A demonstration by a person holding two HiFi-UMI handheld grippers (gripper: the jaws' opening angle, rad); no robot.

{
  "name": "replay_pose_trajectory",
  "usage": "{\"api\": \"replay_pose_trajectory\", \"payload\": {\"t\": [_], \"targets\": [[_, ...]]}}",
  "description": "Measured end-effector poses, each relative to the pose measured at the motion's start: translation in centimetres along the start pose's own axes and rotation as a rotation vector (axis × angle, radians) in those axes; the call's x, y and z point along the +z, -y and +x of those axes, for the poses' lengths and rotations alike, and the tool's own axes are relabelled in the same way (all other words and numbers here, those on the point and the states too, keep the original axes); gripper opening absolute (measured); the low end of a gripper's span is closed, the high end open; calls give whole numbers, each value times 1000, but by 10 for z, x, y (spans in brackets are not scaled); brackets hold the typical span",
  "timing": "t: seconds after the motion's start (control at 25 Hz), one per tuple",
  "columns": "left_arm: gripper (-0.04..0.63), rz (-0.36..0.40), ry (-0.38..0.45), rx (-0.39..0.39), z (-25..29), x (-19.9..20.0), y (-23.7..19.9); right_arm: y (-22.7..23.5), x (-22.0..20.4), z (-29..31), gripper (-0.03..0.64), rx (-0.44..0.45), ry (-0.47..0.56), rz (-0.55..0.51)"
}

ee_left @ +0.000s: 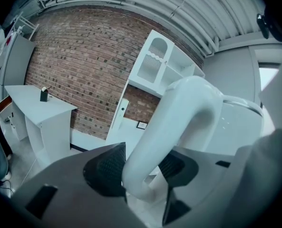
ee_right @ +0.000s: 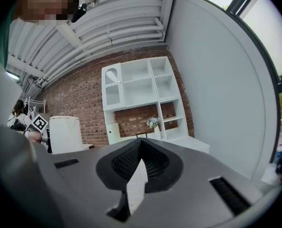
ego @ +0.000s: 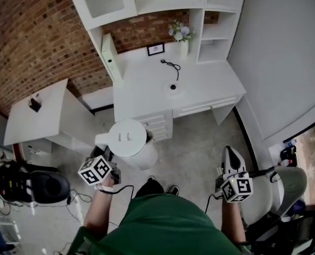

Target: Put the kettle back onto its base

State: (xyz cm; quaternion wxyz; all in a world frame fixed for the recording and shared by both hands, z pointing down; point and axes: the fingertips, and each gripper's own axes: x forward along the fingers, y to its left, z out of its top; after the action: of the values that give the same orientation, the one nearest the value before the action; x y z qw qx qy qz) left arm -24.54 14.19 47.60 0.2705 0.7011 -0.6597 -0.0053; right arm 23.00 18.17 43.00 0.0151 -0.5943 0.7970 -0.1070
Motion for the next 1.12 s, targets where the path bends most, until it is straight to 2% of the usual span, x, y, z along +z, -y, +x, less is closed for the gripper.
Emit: {"api": "replay_pose_trajectory", "payload": {"t": [0.36,0.88,1.12], "targets": [[209,-2,-28,-6,43,0,11,26,-2,24,14,-36,-30,-18],[209,-4,-82,-77,171,34,16,52,12,114,14,-125,-66,-26],[209,29,-89,-142,231,60,25,54,28,161,14,-145,-61,-51]]}}
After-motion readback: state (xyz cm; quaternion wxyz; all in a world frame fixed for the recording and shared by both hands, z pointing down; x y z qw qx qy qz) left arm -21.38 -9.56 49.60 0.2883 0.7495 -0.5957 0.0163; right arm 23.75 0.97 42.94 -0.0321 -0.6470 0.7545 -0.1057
